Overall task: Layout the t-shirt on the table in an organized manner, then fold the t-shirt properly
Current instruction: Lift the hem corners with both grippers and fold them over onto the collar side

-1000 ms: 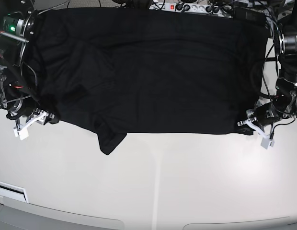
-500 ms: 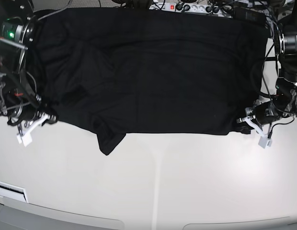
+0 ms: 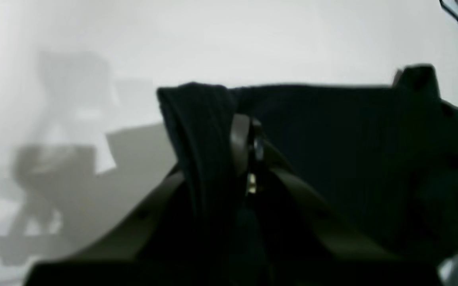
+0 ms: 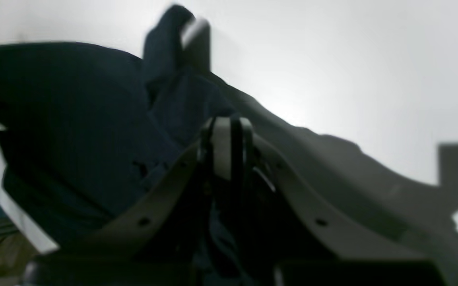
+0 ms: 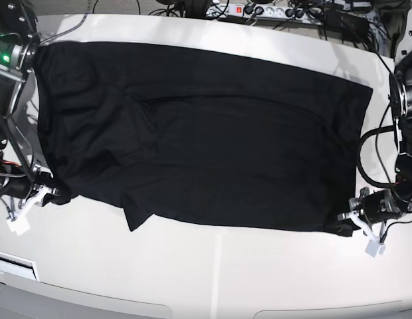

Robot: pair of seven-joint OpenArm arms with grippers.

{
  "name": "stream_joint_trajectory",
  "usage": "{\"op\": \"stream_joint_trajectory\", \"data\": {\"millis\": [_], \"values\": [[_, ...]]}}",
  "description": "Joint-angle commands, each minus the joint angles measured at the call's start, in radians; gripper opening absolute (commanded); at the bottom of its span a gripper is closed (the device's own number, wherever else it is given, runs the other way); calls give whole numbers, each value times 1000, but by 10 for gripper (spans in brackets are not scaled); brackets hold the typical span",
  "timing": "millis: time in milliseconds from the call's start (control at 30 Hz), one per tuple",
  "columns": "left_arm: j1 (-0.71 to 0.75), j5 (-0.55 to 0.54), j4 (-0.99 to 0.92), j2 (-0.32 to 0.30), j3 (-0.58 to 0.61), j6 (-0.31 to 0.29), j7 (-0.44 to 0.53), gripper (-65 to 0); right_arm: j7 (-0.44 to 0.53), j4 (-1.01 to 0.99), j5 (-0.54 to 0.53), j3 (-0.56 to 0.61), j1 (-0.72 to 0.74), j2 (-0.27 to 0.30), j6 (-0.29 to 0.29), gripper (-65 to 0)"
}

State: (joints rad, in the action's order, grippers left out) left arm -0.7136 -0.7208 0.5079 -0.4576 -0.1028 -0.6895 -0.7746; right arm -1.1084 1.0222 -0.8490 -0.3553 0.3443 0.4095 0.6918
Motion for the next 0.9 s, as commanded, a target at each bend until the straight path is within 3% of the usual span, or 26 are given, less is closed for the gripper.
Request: {"op": "stream_joint_trajectory", "data": {"millis": [0, 133, 300, 467, 667, 867], "values": [[-22, -41, 13, -14, -2, -9, -10, -650, -4, 40, -37, -3, 8, 29, 6, -650], [8, -123, 13, -36, -2, -9, -56, -650, -64, 150, -100, -3, -82, 48, 6, -650], [18, -205, 14, -83, -2, -9, -158, -650, -63, 295, -101, -3, -197, 55, 6, -650], [19, -251, 13, -132, -2, -9, -185, -650, -64, 439, -102, -6, -277, 68, 6, -650], [51, -391, 13, -139, -2, -9, -342, -650, -83, 544, -101, -6, -351, 76, 6, -650], [138, -414, 13, -179, 94, -9, -378, -650, -69, 546, -18, -6, -406, 73, 6, -650]]}}
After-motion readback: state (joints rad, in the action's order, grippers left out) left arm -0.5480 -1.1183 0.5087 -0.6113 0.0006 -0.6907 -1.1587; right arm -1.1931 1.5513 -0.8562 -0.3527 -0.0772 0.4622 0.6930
